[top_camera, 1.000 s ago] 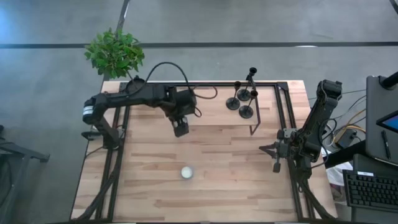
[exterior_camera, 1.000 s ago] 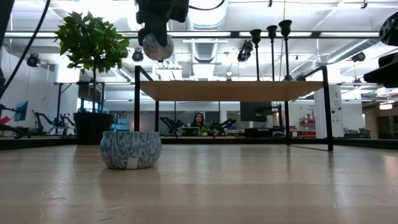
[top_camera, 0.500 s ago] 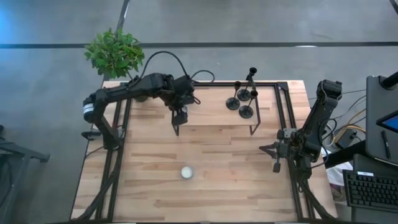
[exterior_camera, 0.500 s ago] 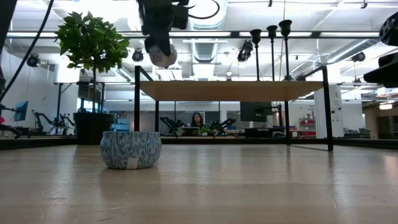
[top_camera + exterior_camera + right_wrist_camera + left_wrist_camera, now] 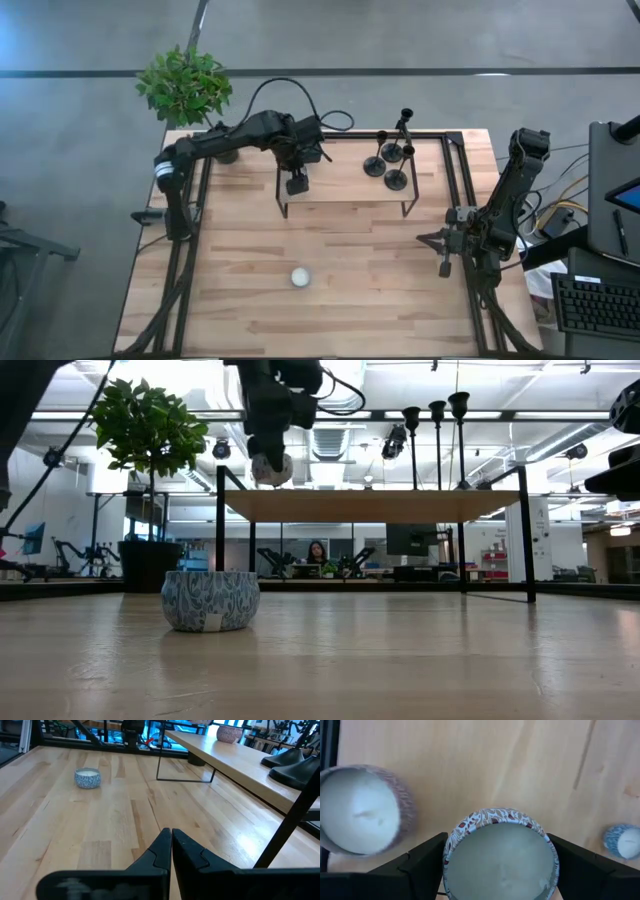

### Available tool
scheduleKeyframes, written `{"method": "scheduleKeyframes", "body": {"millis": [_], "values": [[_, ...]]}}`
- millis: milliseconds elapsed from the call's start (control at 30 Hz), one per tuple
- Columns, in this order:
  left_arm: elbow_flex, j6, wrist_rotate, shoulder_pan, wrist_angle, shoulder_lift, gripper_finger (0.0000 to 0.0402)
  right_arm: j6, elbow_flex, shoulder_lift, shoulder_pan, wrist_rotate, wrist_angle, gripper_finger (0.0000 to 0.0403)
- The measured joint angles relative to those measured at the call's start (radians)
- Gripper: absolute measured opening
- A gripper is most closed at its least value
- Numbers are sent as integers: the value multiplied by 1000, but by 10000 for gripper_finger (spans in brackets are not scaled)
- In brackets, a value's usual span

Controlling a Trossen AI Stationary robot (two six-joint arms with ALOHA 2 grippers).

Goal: Pick & Place candle stick holders
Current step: Put the red scented candle on the shelf

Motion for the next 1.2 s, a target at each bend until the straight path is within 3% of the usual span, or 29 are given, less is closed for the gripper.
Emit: {"method": "scheduleKeyframes", "body": {"millis": [233,1200], "values": [[69,2,-21,6,-44,54,310,0,0,0,0,0,0,8],[47,-14,-73,53,-35,55,310,0,0,0,0,0,0,8]]}}
